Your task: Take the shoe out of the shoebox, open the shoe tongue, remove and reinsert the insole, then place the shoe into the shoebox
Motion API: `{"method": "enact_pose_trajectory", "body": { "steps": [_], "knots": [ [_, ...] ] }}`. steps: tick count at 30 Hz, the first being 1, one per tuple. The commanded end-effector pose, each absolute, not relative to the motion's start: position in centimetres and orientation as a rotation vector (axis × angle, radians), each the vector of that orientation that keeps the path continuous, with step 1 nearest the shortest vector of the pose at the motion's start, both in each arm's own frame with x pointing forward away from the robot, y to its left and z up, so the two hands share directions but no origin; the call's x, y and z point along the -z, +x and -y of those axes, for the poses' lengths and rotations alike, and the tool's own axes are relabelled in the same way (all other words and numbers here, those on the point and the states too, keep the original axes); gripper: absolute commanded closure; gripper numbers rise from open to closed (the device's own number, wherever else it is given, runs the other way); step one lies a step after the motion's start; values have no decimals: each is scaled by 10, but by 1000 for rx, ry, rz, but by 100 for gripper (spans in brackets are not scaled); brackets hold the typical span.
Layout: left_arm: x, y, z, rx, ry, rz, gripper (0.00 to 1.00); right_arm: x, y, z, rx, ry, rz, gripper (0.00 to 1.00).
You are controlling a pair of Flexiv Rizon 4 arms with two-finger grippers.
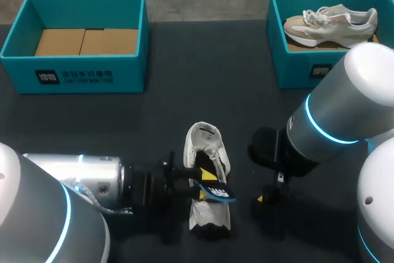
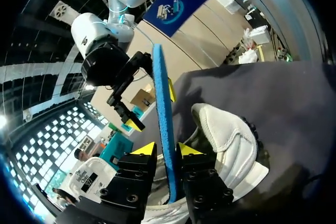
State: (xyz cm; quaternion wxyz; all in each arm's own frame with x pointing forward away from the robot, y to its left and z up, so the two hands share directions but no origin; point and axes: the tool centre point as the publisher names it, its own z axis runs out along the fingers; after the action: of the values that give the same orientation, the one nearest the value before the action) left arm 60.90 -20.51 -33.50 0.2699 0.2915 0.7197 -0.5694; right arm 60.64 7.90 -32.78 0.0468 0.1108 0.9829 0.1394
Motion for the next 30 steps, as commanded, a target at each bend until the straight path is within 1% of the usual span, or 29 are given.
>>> {"method": "enact_pose_trajectory", "body": {
  "steps": [1, 7, 13, 14, 15, 18, 19, 21, 30],
  "knots": [
    [328, 604, 200, 1564, 767, -1961, 75, 329, 605, -79, -427, 339, -2996, 0],
    [320, 599, 201, 1580, 760, -1971, 81, 329, 605, -79, -427, 339, -2996, 0],
    [318, 594, 204, 1586, 793, -1971, 83, 329, 605, -79, -427, 339, -2996, 0],
    [319, 594, 204, 1584, 801, -1974, 86, 329, 605, -79, -427, 339, -2996, 0],
    [319, 593, 205, 1586, 808, -1982, 91, 329, 605, -79, -427, 339, -2996, 0],
    [321, 591, 206, 1579, 819, -2000, 90, 329, 605, -79, -427, 339, -2996, 0],
    [322, 590, 206, 1577, 821, -2002, 92, 329, 605, -79, -427, 339, -2996, 0],
    [323, 590, 207, 1571, 829, -2004, 100, 329, 605, -79, -427, 339, -2996, 0],
    [332, 592, 205, 1490, 892, -1973, 100, 329, 605, -79, -427, 339, -2996, 0]
  ]
}}
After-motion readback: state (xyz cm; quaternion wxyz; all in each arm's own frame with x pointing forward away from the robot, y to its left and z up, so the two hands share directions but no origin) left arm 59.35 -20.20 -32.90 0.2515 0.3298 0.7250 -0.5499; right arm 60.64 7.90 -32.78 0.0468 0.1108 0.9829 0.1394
